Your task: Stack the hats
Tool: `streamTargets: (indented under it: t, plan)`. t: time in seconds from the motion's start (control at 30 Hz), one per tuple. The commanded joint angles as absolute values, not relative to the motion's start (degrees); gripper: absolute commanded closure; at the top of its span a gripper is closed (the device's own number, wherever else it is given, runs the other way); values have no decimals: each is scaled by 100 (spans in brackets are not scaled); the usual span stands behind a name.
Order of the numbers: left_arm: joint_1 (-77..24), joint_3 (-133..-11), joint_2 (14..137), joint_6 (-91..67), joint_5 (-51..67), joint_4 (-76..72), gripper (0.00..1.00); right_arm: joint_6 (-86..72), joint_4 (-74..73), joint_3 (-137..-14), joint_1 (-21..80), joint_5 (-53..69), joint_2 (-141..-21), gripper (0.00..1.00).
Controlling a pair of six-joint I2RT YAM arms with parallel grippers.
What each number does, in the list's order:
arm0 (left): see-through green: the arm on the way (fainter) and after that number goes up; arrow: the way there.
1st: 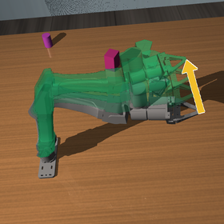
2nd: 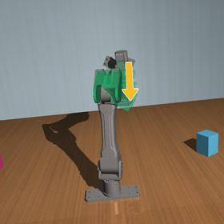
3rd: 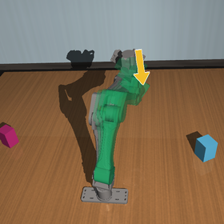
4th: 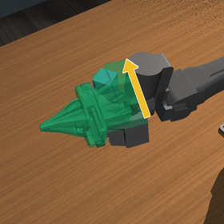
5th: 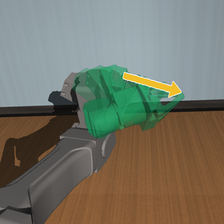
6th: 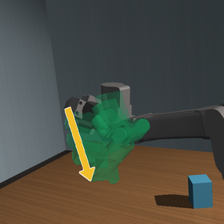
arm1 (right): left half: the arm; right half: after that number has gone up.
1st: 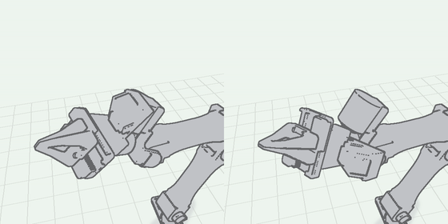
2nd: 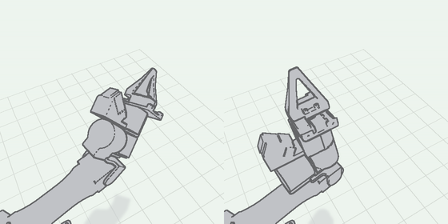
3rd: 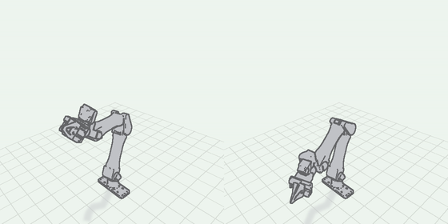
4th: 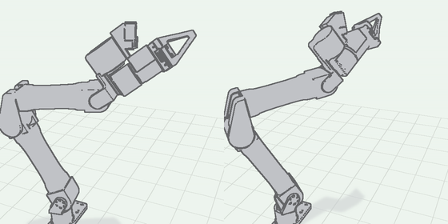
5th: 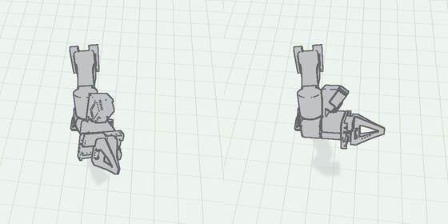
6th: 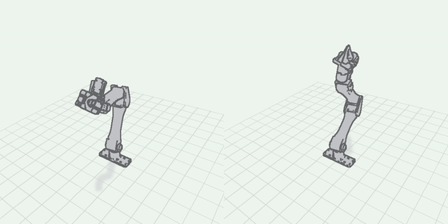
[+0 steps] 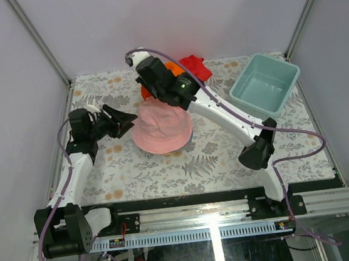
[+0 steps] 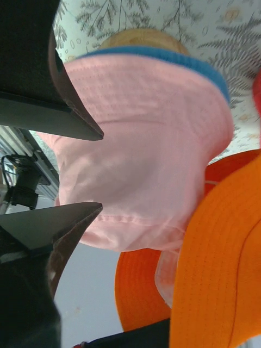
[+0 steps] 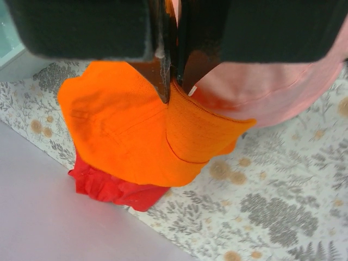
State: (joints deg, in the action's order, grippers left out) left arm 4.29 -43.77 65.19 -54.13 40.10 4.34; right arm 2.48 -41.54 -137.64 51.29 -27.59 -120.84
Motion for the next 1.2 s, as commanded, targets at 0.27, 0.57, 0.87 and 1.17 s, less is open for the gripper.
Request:
streamTargets:
  t: [0.27, 0.57, 0.87, 1.17]
  plan:
    - [-148, -4117, 6349, -5680, 4006, -149, 51, 431, -4379, -13125, 5923, -3735, -11090, 100]
    - [-146, -4010, 6558, -5677, 3999, -349, 52, 2, -4703, -12690, 6737, -3512, -11203, 100]
    - [-148, -4003, 6769, -5660, 3971, -512, 52, -262, -5006, -12598, 7285, -3322, -11294, 97]
    - [225, -3868, 6675, -5686, 3937, -345, 53, -322, -4994, -12112, 7392, -3229, -11398, 89]
